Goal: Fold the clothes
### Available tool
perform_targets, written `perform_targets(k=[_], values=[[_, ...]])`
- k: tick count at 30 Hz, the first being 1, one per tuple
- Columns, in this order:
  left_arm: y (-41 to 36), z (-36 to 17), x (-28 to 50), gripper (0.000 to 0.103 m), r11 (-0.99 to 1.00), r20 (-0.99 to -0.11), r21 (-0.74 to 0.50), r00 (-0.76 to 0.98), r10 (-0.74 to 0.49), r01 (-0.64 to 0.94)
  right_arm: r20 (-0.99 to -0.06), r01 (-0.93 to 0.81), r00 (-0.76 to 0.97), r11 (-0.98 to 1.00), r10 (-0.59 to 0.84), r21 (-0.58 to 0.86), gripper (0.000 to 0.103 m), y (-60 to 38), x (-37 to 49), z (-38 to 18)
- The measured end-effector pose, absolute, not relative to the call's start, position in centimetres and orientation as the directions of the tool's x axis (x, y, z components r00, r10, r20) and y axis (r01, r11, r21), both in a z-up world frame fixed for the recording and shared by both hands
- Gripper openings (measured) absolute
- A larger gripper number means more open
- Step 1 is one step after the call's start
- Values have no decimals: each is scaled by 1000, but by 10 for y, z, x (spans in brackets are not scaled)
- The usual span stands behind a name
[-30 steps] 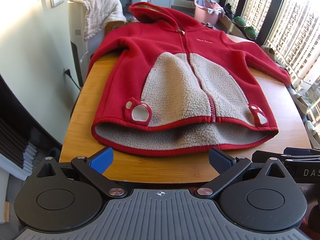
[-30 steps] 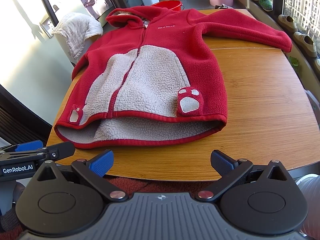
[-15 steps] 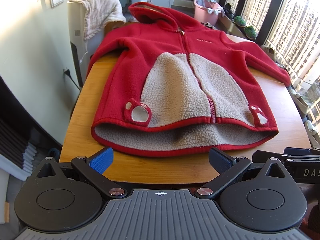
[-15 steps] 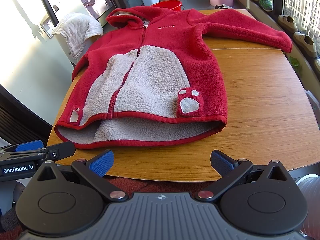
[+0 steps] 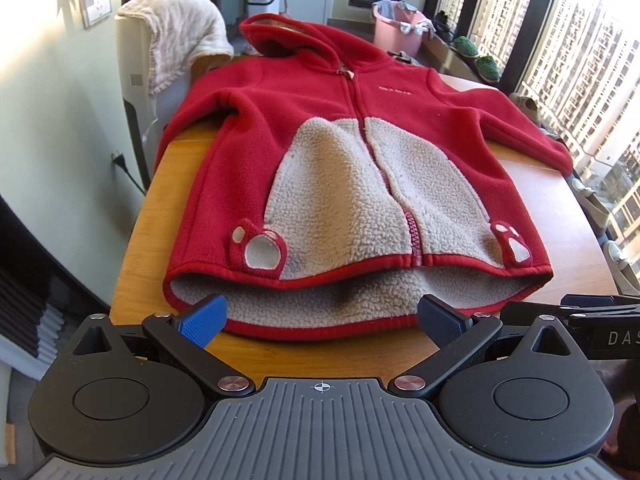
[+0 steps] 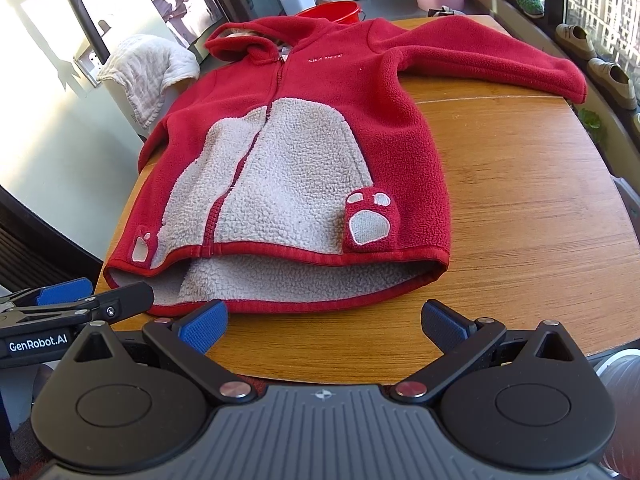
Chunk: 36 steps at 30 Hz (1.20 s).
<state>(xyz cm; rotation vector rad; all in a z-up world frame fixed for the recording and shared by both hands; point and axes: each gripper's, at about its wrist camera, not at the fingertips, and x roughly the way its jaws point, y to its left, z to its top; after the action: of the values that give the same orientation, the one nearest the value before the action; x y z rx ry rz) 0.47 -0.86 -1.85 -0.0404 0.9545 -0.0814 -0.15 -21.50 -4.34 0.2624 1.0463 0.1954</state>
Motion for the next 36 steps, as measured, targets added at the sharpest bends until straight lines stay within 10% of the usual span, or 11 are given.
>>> perform_targets(k=[26, 36], values=[[-6, -75, 134, 103, 924, -716, -306, 583, -383, 231, -539, -129, 704, 830, 462, 543, 103, -240, 121, -62], [-18, -85, 123, 103, 930, -665, -228, 652, -365, 288, -612, -81, 656, 847, 441, 525, 103, -226, 127, -92]])
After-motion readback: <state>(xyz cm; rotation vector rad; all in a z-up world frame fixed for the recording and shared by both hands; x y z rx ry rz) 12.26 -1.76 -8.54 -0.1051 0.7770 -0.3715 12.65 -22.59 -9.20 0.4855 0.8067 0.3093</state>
